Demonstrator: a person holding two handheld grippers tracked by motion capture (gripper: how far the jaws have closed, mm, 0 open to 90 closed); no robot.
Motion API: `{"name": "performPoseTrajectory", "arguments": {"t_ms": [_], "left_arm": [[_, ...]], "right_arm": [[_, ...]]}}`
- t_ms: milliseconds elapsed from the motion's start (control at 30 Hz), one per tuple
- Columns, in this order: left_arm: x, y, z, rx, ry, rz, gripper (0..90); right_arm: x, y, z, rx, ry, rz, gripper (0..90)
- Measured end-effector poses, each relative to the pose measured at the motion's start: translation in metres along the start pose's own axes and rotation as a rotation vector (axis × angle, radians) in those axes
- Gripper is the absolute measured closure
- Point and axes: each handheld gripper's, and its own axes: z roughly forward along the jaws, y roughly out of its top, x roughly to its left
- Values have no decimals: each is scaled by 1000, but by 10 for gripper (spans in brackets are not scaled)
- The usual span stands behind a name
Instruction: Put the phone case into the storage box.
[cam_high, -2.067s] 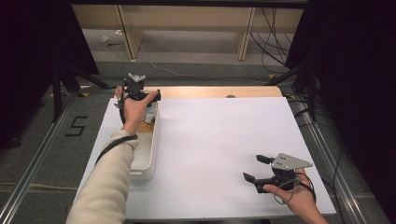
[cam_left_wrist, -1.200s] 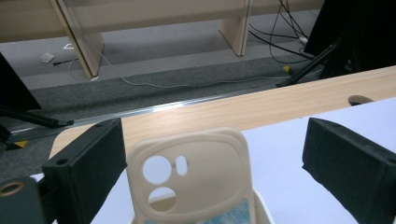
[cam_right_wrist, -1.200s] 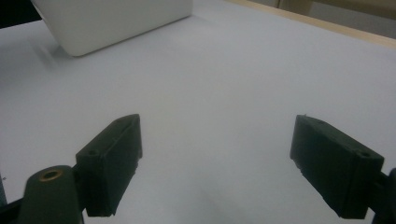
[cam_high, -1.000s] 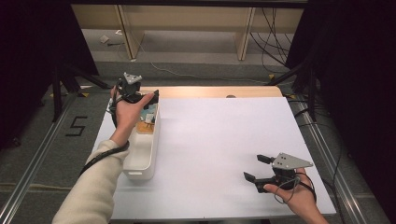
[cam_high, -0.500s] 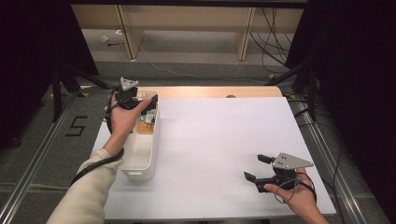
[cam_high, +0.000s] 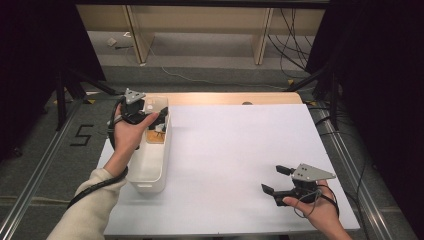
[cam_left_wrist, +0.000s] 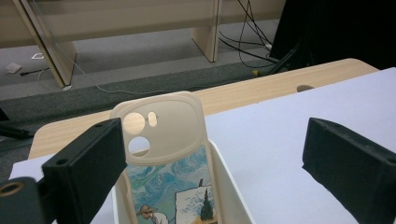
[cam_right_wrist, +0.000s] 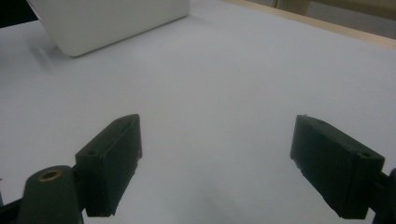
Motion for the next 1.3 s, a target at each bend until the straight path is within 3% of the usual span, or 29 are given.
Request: {"name": "performPoseTrajectory", "arguments": {"t_ms": [333, 1300], "left_arm": [[-4, -5, -11, -22, -26, 7, 56], [-12, -19, -30, -23, -46, 30, 56]], "right_arm": [[0, 0, -1, 1, -1, 3, 175], [0, 0, -1, 0, -4, 8, 175]]}}
